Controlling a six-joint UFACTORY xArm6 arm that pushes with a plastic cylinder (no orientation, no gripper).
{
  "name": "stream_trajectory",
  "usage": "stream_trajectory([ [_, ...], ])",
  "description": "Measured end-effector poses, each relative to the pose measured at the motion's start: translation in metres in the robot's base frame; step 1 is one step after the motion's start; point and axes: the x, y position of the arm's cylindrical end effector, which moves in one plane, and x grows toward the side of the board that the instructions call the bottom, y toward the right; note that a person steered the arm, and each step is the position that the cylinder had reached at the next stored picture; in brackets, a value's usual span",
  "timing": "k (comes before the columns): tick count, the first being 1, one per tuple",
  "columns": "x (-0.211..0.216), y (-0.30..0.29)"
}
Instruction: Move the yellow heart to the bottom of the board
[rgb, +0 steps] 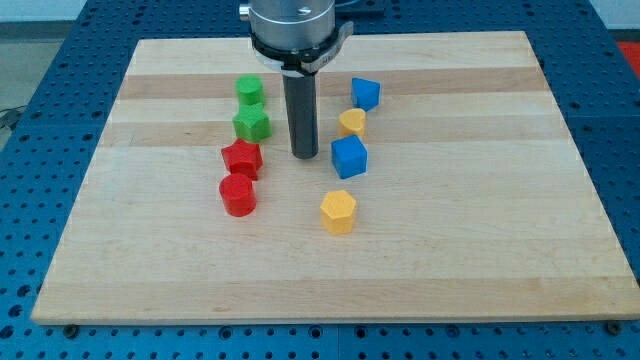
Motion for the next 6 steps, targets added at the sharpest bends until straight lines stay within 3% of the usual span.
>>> stream_trajectory([
  [2,-0.044,0.006],
  [6,-0.045,0.030],
])
